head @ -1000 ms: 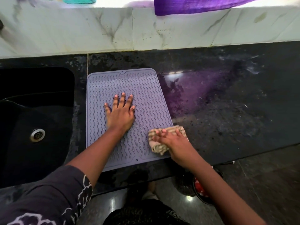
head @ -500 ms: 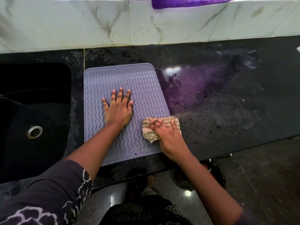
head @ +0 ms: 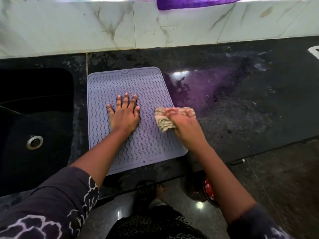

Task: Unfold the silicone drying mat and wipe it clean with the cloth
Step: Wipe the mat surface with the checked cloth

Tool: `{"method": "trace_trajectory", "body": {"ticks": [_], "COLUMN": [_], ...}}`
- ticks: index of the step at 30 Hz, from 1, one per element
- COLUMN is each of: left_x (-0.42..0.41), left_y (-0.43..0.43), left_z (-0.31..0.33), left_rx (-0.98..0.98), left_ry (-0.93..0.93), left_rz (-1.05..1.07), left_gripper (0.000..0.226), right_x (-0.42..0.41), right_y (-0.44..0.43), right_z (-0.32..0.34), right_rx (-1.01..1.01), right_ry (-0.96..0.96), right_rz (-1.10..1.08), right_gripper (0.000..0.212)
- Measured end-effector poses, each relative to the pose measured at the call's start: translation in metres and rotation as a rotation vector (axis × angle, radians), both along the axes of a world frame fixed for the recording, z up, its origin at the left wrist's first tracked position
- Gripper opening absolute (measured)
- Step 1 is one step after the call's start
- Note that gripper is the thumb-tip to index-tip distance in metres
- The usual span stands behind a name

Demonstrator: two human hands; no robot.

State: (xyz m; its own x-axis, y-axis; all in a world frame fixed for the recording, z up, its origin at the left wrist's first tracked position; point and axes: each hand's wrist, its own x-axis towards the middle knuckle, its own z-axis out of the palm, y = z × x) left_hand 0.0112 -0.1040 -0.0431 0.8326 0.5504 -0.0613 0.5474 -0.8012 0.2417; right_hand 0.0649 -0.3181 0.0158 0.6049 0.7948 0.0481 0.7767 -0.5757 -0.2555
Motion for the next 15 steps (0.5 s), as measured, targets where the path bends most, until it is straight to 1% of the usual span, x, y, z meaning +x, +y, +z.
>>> {"method": "trace_trajectory", "body": {"ticks": [2,4,7,10,12,13,14,15], "left_x": [0.0,0.0,0.0,0.001,0.001,0.0,0.0,0.0], "left_y": [0.0,0.0,0.0,0.0,0.0,0.0,-0.001,0.0], "left_z": [0.0,0.001,0.001,0.001,0.0,0.0,0.0,0.0], "left_rx": [0.002,0.005,0.0,0.008,0.01,0.01,0.009,0.008], "left_ry": [-0.001,-0.006,0.003,0.007,0.012,0.013,0.011,0.007], "left_rz": [-0.003,0.0,-0.003,-0.003,-0.002,-0.003,-0.004,-0.004], "left_gripper": [0.054,0.054,0.054,0.054,0.054,0.054,0.054,0.054], "right_x": [-0.004,-0.022,-0.072,-0.093,-0.085,-0.076,-0.065,-0.054], "right_y": [0.004,-0.006,-0.027,-0.024,-0.014,-0.008,-0.001,0.006], "right_z": [-0.012,-0.02,-0.026,-0.026,-0.013,-0.003,0.009,0.018], "right_rx": [-0.185,-0.234,-0.237,-0.296,-0.234,-0.196,-0.159,-0.108], "right_ry": [0.068,0.086,-0.016,-0.12,-0.203,-0.192,-0.165,-0.183], "right_rz": [0.051,0.032,-0.072,-0.119,-0.113,-0.134,-0.181,-0.255], "right_gripper": [0.054,0.054,0.052,0.044,0.037,0.034,0.033,0.034]}}
